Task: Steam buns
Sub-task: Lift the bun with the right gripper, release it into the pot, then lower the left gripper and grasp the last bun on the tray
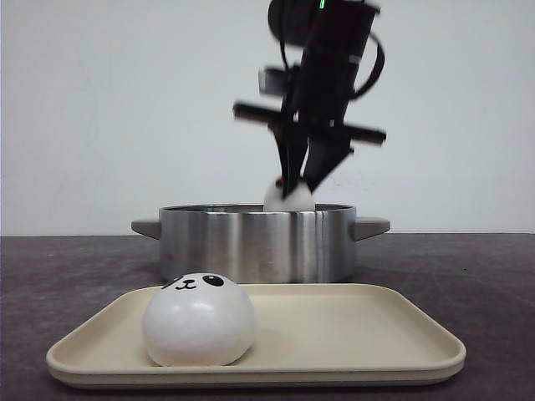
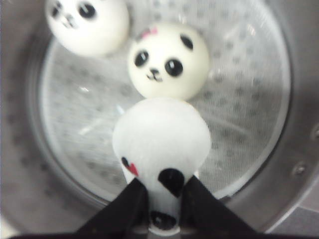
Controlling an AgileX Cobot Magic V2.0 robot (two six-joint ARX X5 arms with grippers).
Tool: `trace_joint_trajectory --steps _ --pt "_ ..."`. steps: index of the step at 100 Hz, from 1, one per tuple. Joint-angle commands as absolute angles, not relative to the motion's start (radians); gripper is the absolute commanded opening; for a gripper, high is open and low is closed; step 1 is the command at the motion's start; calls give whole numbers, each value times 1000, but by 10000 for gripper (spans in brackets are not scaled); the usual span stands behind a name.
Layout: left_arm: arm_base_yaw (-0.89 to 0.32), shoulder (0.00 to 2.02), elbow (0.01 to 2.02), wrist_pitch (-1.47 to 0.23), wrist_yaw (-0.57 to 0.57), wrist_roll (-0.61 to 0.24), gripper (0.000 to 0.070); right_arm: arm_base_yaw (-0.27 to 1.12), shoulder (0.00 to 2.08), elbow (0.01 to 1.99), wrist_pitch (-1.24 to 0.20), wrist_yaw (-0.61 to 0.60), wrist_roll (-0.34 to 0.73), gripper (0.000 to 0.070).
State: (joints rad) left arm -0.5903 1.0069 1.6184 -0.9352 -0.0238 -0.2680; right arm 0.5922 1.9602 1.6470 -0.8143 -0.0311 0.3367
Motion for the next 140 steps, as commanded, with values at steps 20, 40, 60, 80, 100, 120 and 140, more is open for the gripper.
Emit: trace_joint_trajectory --steps 20,40,60,80,100,120,140 --pt "-597 1017 1637 -954 -28 -251 631 596 1988 1665 -794 -36 322 614" --pt "-597 1027 1637 -956 -27 -251 631 582 1988 1665 -805 -38 315 644" --pt "-597 1058 1627 -1042 21 -251 630 577 1921 1665 -805 -56 250 8" --pt "-616 1100 1549 -1118 72 -260 630 601 1751 1665 -794 -59 234 17" --pt "-664 1108 1345 -1021 79 -331 630 640 1519 1665 -755 -52 227 17" --pt "-722 1118 1080 -841 80 -454 631 653 1318 1665 -725 -52 226 17" --pt "-773 1211 942 -732 101 -532 631 651 1208 1665 -735 -44 219 17"
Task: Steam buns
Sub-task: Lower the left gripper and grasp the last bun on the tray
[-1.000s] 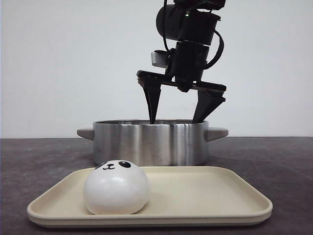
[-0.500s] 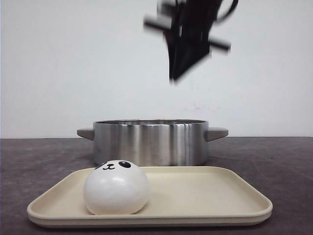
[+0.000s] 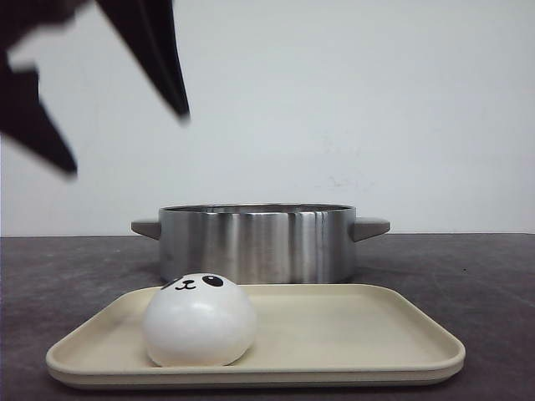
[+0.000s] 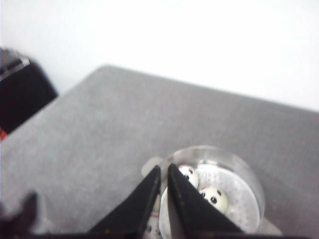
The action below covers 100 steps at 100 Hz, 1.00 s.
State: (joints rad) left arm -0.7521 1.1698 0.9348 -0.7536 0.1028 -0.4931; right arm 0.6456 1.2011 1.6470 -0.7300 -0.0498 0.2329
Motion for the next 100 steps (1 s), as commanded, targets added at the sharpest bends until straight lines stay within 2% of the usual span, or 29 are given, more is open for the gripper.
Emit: trace_joint_trajectory --steps 1,34,65,68,72,86,100 --pt "-774 1216 942 -732 100 -532 631 651 1205 1665 -736 -42 218 17" --pt "-835 1498 942 -601 107 -581 632 651 1175 1665 -811 -19 194 17" --pt "-880 1605 942 -528 71 -623 611 651 1175 1665 -843 -19 194 17" --pt "-882 1607 942 -528 59 -626 572 651 1175 1665 -844 -19 194 17" --pt "-884 1607 942 -530 40 -626 483 651 1175 1665 -844 -19 194 17" --pt "-892 1607 942 -538 23 -604 14 651 1175 1665 -853 -19 194 17" --pt "-900 1601 946 -538 23 -584 0 651 1175 1665 -862 -19 194 17"
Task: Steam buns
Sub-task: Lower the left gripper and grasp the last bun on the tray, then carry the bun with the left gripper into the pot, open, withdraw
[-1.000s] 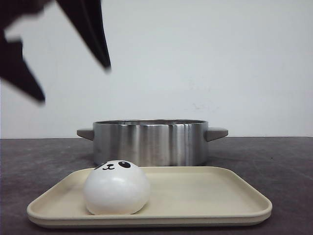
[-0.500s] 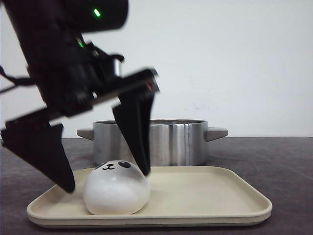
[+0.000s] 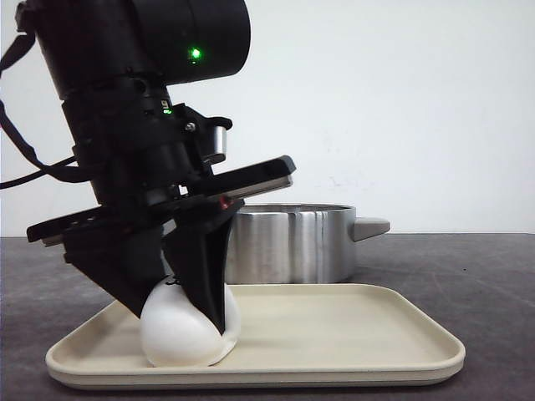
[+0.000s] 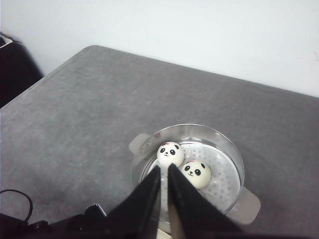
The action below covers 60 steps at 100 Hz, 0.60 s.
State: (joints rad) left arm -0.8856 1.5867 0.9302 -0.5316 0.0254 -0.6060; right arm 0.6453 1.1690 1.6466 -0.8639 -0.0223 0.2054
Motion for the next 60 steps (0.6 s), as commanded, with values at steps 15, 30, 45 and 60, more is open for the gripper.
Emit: trace_joint_trajectory --steps 15,30,45,60 --pt "-911 1530 993 -536 22 -580 0 651 1175 1665 -870 -19 194 17" --pt "-911 1438 1100 -529 -31 -506 0 652 1175 1665 -867 -25 194 17" --pt "-908 1394 1237 -524 -168 -418 0 652 1175 1665 -857 -26 194 17" --pt "-866 1405 1350 -508 -180 -321 0 653 1175 1665 -839 -26 194 17"
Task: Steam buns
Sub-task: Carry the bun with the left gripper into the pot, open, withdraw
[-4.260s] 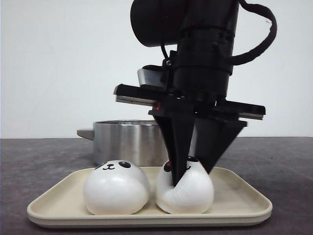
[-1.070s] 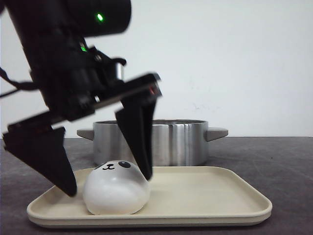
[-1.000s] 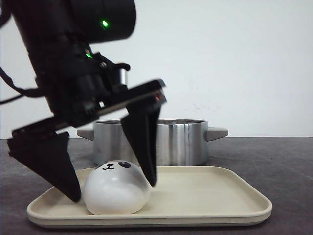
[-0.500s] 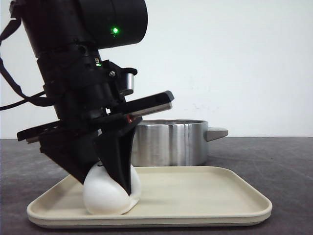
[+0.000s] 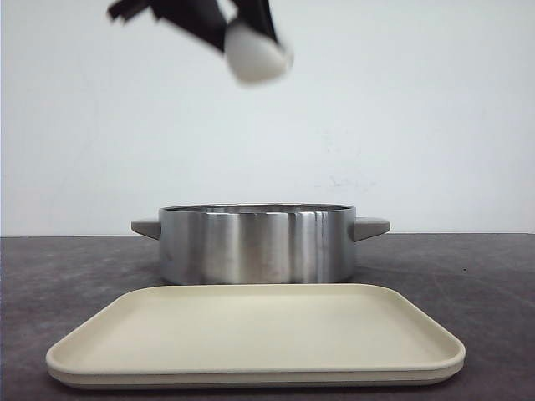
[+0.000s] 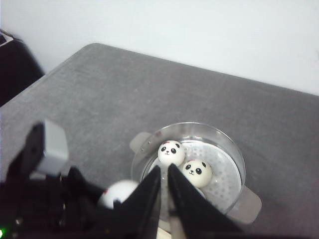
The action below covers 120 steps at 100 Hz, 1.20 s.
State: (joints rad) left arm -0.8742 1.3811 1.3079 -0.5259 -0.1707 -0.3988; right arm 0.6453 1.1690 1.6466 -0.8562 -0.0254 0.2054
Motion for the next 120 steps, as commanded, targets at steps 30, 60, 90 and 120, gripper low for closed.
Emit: trace_joint_trajectory --steps 30,60,90,120 --pt "-726 1512 1383 -474 -160 -313 0 652 1176 1665 -830 -26 194 17" --pt "-633 1749 1383 -441 -93 -314 0 652 1176 1665 -831 -26 194 17" --pt "-632 1866 1383 -422 -94 -318 157 652 1176 1665 -854 -26 194 17" --pt "-632 1873 1385 -437 -97 -318 563 652 1176 1665 -867 -26 194 17"
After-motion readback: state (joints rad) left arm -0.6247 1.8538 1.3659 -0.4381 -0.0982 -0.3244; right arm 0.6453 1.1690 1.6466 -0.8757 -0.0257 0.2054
